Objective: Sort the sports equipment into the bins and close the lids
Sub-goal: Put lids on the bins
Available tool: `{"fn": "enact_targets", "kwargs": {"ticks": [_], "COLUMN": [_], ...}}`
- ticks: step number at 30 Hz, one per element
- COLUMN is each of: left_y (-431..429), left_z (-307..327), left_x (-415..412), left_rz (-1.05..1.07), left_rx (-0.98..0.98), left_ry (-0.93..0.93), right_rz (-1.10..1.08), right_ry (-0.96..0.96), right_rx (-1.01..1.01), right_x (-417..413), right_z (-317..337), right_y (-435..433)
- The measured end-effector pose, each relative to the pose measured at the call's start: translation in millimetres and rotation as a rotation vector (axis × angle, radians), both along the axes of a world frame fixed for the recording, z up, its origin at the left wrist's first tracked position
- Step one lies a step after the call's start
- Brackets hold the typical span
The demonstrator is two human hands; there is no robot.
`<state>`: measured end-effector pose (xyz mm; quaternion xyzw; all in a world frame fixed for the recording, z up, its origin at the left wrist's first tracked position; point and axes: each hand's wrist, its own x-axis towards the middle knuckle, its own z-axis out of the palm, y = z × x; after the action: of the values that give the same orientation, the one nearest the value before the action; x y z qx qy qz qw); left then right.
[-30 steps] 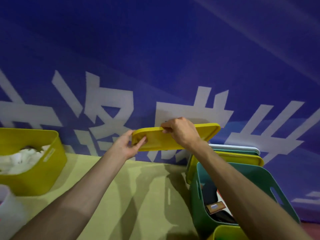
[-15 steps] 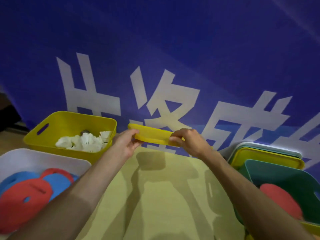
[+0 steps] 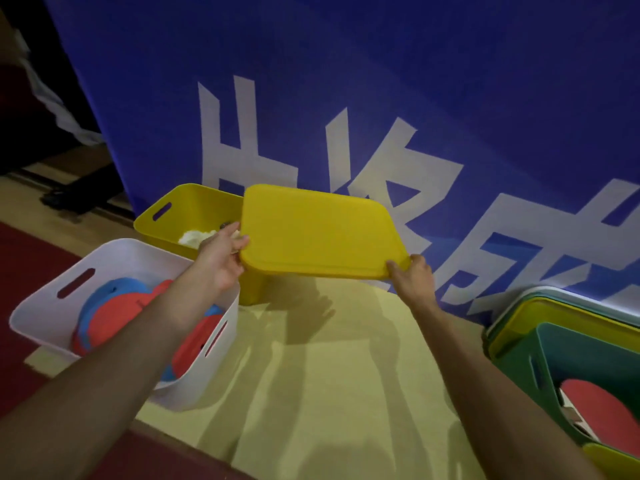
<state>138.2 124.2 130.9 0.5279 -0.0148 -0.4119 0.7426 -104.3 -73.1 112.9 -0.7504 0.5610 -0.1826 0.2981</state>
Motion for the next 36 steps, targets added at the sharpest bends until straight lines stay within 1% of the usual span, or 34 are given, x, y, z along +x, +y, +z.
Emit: {"fn": "enact_targets", "kwargs": {"ticks": [4,6,8,10,12,14,19,22,25,29,32,36], "left_y": [22,30,36,39,42,44,54,59,62,63,61,60], "left_z": [-3,-2,-2,-4,-8,-11,-5,-7,-15,-37,-54,-79], "left_x": [5,6,10,17,24,31,67,109,162,244,290,332], "left_rz": [0.038,0.053,0.076,0.087,0.078,0.070,0.029,-0.035,-0.054,-0.059,-0.054,-0.074], "left_rx": [-0.039,-0.043,-0.024,-0.012,0.031,0.096,0.319,0.425,0.502,0.589,0.640,0.663], "left_ry": [-0.022,-0.045,-0.084,-0.106,-0.150,-0.225,-0.509,-0.677,-0.810,-0.875,-0.909,-0.870], "right_rz": [0.004,0.006,0.003,-0.017,-0.053,-0.066,-0.049,-0.070,-0.103,-0.131,-0.152,-0.195], "right_ry": [-0.196,-0.236,-0.266,-0.337,-0.424,-0.466,-0.458,-0.445,-0.416,-0.353,-0.288,-0.222], "right_rx": [0.076,0.083,0.111,0.159,0.182,0.172,0.065,0.043,0.011,-0.002,0.001,0.016], "right_x": [11,19,27,35,44,53,86,115,153,211,251,283], "right_z": [-10,-12,-13,-12,-8,-4,2,0,-6,-16,-34,-53], "right_y": [12,16,21,25,29,32,39,47,57,76,84,100]}}
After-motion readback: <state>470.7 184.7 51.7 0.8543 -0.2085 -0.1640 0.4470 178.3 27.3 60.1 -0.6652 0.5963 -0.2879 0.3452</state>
